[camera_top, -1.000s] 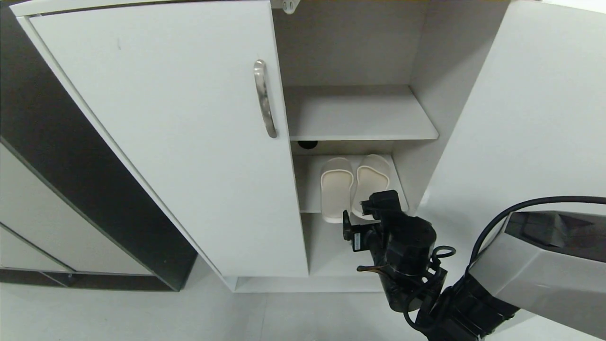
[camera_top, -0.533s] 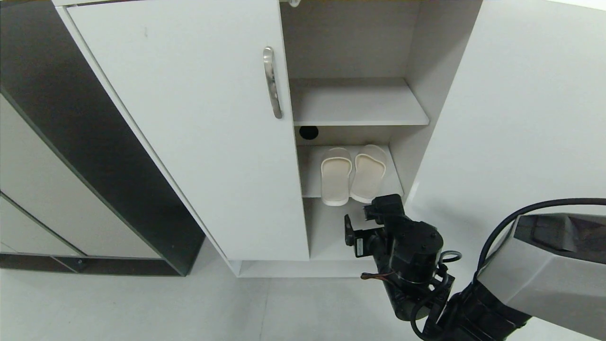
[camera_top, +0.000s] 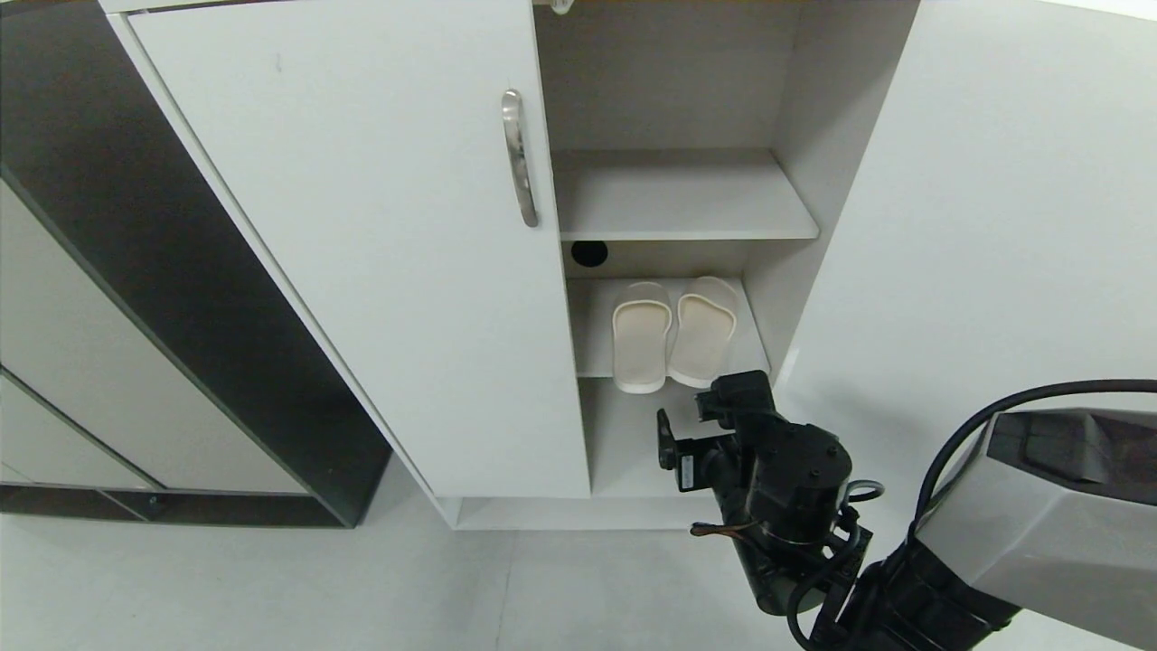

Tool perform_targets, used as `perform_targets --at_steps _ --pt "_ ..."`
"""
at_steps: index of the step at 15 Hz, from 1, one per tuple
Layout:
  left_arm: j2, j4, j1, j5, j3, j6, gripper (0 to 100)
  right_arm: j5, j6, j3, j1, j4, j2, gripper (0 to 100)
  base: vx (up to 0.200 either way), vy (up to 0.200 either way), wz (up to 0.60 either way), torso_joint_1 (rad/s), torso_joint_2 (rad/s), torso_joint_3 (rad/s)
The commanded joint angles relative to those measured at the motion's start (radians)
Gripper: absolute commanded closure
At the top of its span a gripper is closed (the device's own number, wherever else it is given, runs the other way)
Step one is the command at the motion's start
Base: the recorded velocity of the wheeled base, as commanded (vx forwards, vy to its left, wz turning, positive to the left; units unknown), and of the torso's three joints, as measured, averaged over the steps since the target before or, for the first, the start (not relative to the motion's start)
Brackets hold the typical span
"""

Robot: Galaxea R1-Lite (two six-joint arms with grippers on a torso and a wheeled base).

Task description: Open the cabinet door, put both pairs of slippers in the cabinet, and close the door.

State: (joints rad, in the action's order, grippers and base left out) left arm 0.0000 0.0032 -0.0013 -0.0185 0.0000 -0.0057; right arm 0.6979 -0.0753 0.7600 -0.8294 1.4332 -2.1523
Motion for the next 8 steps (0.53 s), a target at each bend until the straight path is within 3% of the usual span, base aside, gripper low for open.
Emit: perform_targets --at_steps 1,4,8 --pt "0.002 0.0 0.0 0.0 0.0 0.0 100 0.0 0.0 -0.001 -0.001 0.0 -0.001 0 0.0 0.0 0.0 0.0 0.0 0.0" --pt "0.002 0.0 0.0 0.002 0.0 0.0 100 0.0 0.0 -0.001 -0.001 0.003 0.002 0 0.0 0.0 0.0 0.002 0.0 0.033" --pt "0.002 0.0 0.0 0.002 0.0 0.0 100 0.0 0.0 -0.001 -0.001 0.003 0.002 0 0.0 0.0 0.0 0.0 0.0 0.183"
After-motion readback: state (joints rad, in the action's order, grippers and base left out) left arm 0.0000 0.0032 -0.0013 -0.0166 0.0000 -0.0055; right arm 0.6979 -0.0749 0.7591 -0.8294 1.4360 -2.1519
